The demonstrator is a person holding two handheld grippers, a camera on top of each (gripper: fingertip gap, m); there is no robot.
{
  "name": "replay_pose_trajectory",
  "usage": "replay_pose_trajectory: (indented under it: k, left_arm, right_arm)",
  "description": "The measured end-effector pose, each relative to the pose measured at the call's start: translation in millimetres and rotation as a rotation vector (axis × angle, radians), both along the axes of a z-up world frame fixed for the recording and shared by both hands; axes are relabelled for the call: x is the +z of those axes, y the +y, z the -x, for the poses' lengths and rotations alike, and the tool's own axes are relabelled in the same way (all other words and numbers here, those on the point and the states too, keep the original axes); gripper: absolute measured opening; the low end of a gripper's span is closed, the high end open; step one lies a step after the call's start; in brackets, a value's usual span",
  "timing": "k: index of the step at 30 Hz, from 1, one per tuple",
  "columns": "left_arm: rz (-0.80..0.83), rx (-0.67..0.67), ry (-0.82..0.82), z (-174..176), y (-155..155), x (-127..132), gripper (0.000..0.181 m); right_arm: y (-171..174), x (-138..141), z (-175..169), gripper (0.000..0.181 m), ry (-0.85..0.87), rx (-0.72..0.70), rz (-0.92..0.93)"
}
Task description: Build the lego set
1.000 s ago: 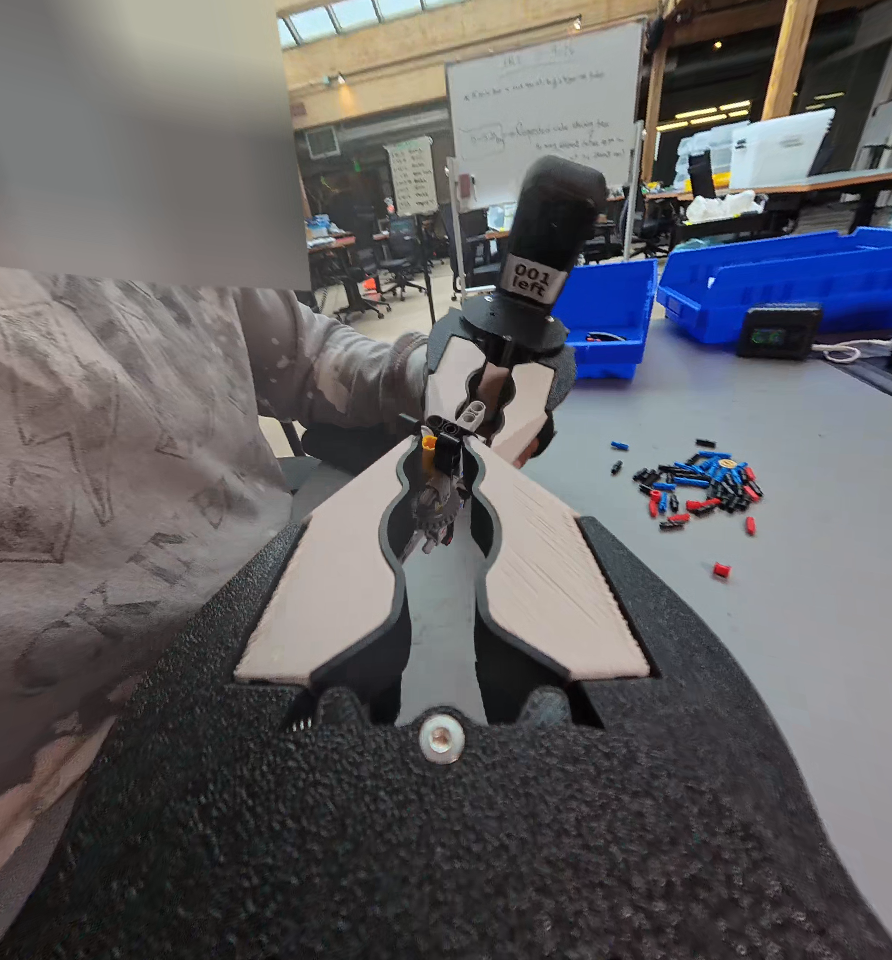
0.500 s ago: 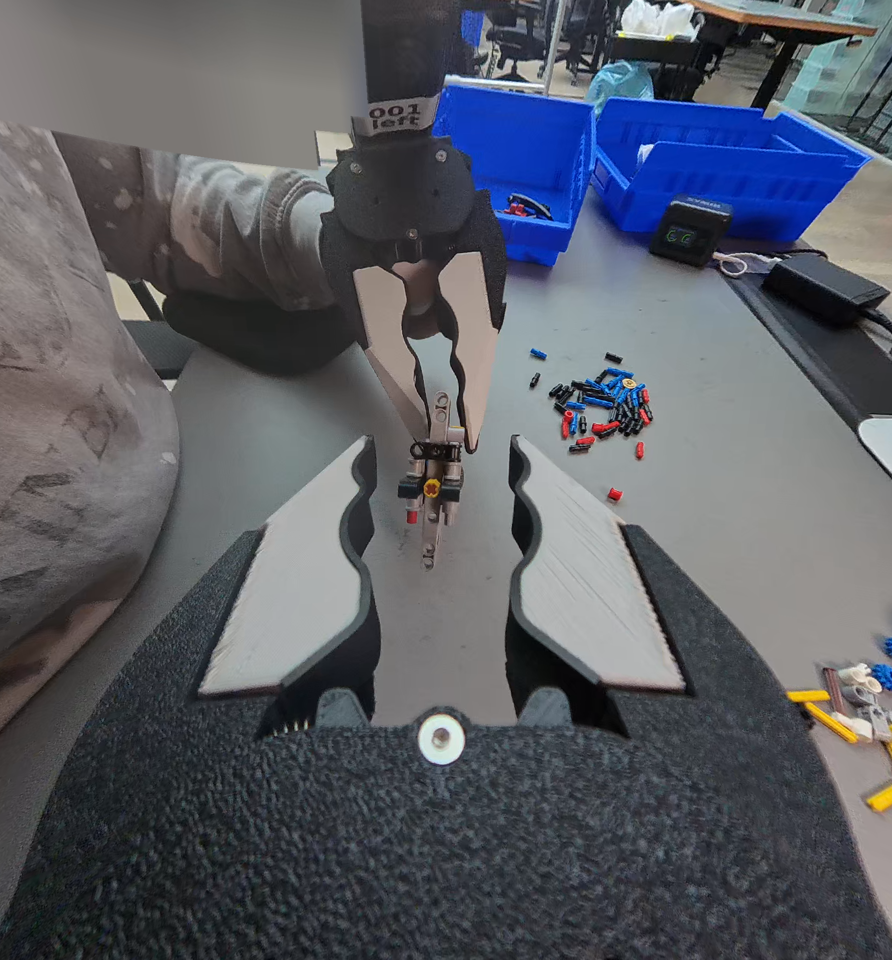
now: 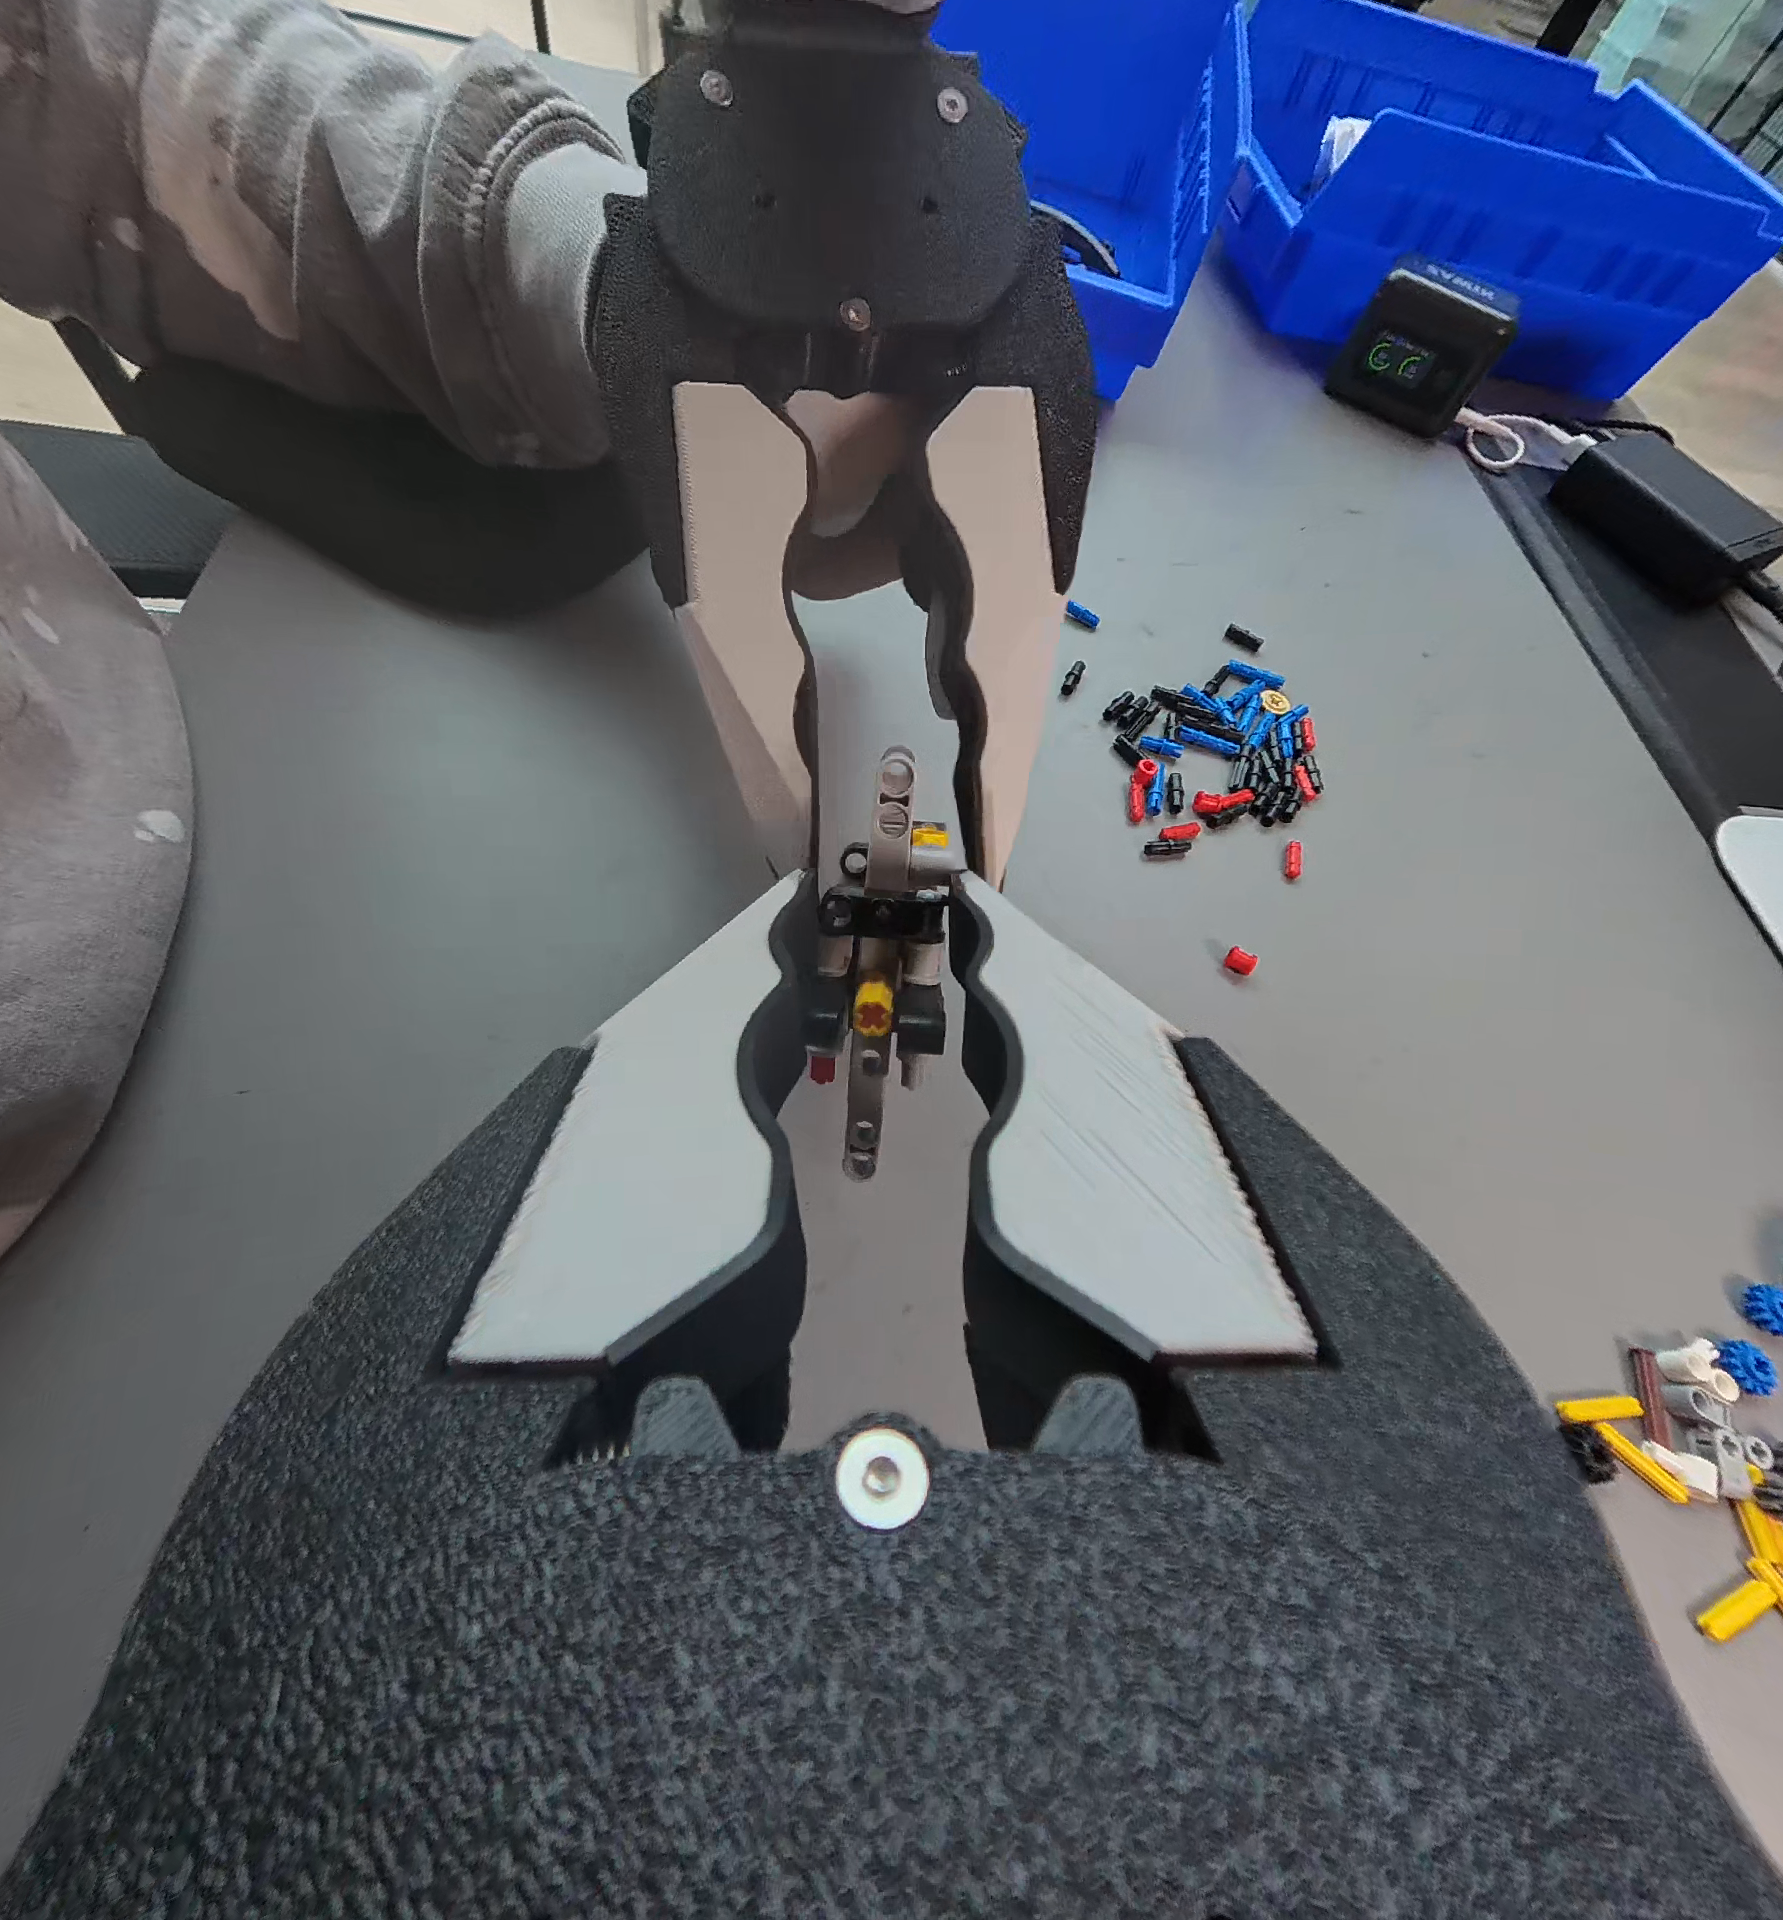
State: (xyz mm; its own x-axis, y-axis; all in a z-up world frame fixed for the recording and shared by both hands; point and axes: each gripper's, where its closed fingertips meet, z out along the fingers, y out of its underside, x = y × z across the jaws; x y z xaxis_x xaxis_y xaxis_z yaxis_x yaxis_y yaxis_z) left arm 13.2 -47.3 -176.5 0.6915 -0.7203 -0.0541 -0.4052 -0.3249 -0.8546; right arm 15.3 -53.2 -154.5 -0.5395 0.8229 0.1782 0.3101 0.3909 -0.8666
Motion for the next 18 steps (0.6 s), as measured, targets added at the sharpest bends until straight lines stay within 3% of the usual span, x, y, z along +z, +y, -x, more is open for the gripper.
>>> replay_pose_trajectory:
  k: [4, 7, 12, 18]
  left_arm:
    - [0.009, -0.061, -0.026, -10.6, -4.0, -7.6, 0.018]
    - [-0.08, -0.023, -0.037, -3.1, 2.5, 3.3, 0.015]
    - [-0.289, 0.096, -0.036, 16.5, 15.2, 33.0, 0.015]
    - [-0.527, 0.205, 0.262, 30.0, 23.6, 43.0, 0.016]
  right_arm:
    - [-17.6, 1.9, 5.7, 0.023, 0.033, 0.037, -0.008]
    - [-10.4, 17.9, 10.6, 0.022, 0.119, -0.024, 0.041]
    - [17.6, 42.4, 10.5, 0.05, 0.164, -0.173, 0.163]
    - [15.6, 39.4, 23.0, 0.059, 0.111, -0.303, 0.355]
